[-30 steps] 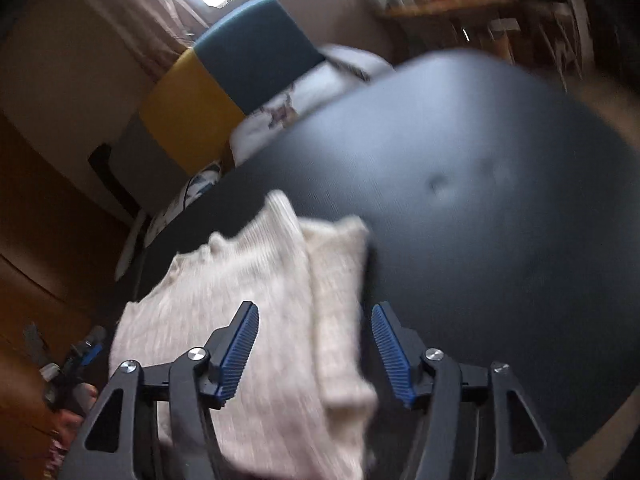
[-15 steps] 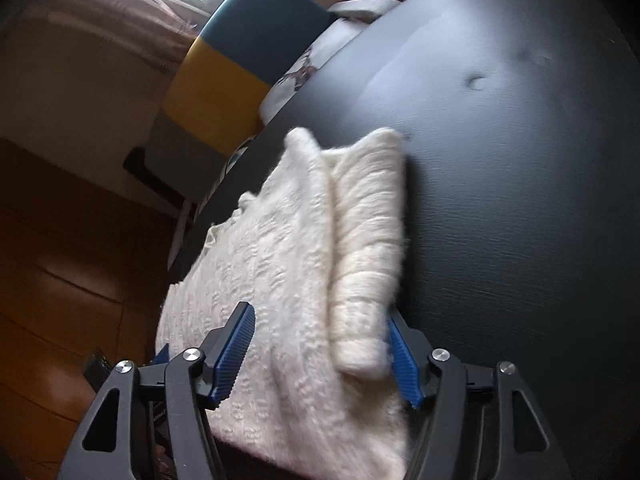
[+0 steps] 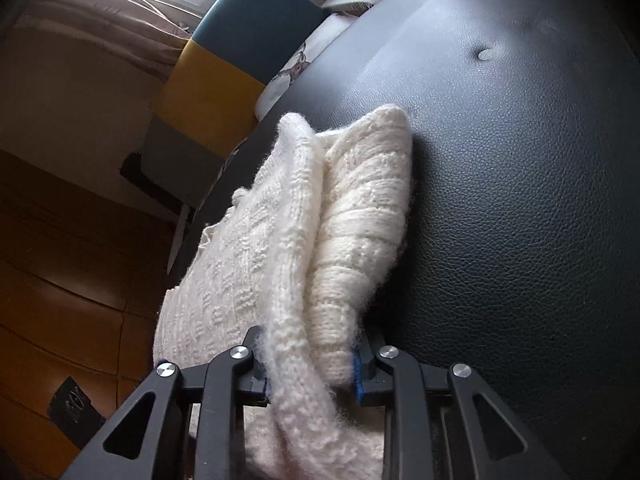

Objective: Fold clothes
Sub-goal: 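Grasp the sweater body with the left gripper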

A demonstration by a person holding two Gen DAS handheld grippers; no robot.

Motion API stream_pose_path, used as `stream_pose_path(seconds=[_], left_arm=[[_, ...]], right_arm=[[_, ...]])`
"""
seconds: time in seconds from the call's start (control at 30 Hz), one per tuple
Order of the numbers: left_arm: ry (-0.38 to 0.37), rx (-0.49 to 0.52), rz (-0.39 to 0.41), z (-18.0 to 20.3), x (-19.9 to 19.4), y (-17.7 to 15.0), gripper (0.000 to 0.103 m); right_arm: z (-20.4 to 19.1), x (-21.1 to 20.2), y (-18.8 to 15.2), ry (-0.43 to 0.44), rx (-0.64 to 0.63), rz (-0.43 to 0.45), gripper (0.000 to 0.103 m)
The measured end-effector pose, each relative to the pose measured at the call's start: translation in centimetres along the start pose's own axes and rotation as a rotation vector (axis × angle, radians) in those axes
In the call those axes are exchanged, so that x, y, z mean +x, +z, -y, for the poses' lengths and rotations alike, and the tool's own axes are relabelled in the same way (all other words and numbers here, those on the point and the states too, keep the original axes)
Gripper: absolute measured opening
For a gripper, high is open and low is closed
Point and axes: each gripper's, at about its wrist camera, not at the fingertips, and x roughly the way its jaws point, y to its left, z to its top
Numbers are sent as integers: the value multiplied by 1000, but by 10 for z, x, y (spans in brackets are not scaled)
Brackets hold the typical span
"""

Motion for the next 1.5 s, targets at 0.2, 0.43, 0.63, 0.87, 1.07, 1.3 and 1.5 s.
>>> stream_pose_path(seconds=[0.2,0.43,0.63,0.87,1.07,1.3,1.5], left_arm=[[-74,-47,40,0,-11,-11,0],[62,103,-62,26,27,-17,1],[35,47,-73,19,30,-13,1],[-10,-3,-74,12,24,-20,1],[-64,-69,-90,2,20,-17,1],[-37,-94,-51,-26,-5,0,1],[183,-117,1,-97,-22,8,2]], right_arm=[[3,-5,-1,2,-9,17,25],[2,-3,-3,-9,-8,25,25],[-5,-1,-1,-45,22,31,26],[-31,-23,-2,-33,39,43,26],[-79,-29,3,-24,9,44,25],[-112,-41,8,-32,-16,37,25],[-136,-41,12,-15,-16,28,25]])
